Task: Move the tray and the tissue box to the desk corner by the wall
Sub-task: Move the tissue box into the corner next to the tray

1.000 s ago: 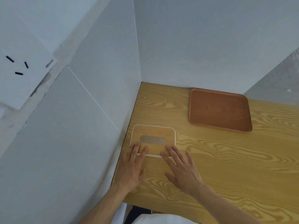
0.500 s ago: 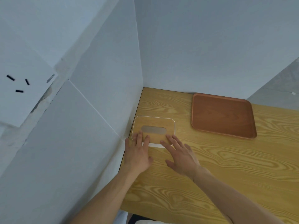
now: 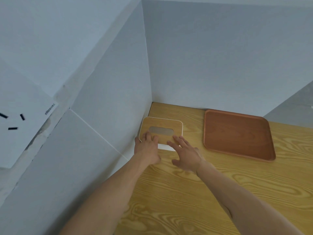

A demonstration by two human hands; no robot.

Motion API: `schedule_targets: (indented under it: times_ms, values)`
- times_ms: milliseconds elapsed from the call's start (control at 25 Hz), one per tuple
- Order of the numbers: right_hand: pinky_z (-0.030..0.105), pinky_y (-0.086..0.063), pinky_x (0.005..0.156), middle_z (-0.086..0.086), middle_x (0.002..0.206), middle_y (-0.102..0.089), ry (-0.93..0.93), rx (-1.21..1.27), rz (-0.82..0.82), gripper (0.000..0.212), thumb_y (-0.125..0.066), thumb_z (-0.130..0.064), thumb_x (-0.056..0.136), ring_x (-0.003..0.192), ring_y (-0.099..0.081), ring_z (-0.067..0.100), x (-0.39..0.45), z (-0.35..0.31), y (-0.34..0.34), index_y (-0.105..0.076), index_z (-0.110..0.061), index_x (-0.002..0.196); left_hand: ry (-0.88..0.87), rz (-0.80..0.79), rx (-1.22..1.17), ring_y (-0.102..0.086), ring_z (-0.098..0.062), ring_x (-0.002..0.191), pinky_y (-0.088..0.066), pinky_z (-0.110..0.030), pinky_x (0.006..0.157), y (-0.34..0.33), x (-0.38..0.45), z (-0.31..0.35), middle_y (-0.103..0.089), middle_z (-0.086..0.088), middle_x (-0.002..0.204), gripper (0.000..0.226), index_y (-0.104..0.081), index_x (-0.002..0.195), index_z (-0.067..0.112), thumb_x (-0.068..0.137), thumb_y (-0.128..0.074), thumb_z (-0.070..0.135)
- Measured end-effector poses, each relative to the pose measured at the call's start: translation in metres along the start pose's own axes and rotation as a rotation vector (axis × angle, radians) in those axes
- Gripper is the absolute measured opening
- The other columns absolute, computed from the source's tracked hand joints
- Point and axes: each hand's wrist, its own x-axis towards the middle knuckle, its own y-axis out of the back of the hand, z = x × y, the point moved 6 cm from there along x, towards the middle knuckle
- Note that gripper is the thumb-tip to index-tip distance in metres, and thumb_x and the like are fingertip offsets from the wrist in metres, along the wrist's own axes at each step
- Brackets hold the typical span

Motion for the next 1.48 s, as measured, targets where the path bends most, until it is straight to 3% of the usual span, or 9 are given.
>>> schedule_targets:
  times_ms: [200, 680, 1320, 1480]
  values:
    - [0.054, -0.041, 0.103, -0.012, 0.167, 0.005, -0.018, 0.047, -0.014, 0.077, -0.058, -0.044, 0.091, 0.152, 0.007, 0.011, 0.021, 0.008, 0.010, -0.014, -0.043, 0.154, -0.017, -0.029, 0.021, -0.014, -0.031, 0.146, -0.019, -0.056, 0.113, 0.015, 0.020, -0.003, -0.011, -0.020, 0.159, 0.083, -0.025, 0.143, 0.015, 0.077, -0.068, 0.041]
    - [0.048, -0.048, 0.102, -0.014, 0.167, 0.006, -0.049, 0.070, 0.005, 0.076, -0.057, -0.041, 0.091, 0.152, 0.008, 0.009, 0.070, 0.033, 0.037, -0.014, -0.045, 0.154, -0.011, -0.033, 0.049, -0.013, -0.033, 0.147, -0.016, -0.052, 0.116, 0.046, 0.074, -0.002, -0.005, -0.022, 0.159, 0.079, -0.021, 0.144, 0.013, 0.079, -0.063, 0.026]
    - [0.047, -0.048, 0.102, -0.016, 0.167, 0.007, -0.075, 0.070, 0.019, 0.084, -0.061, -0.037, 0.086, 0.152, 0.010, 0.009, 0.111, 0.055, 0.056, -0.012, -0.046, 0.153, -0.037, 0.011, 0.023, 0.000, -0.032, 0.148, -0.009, -0.050, 0.119, 0.055, 0.125, -0.003, 0.001, -0.020, 0.160, 0.085, -0.015, 0.145, 0.014, 0.077, -0.065, 0.027]
    - [0.055, -0.041, 0.106, -0.013, 0.167, 0.005, -0.094, -0.007, -0.043, 0.085, -0.060, -0.039, 0.086, 0.152, 0.007, 0.013, 0.113, 0.051, 0.068, -0.010, -0.045, 0.154, -0.041, -0.019, -0.068, 0.003, -0.026, 0.150, -0.006, -0.047, 0.120, 0.064, 0.120, -0.008, 0.006, -0.013, 0.163, 0.087, -0.011, 0.151, 0.019, 0.081, -0.061, 0.030]
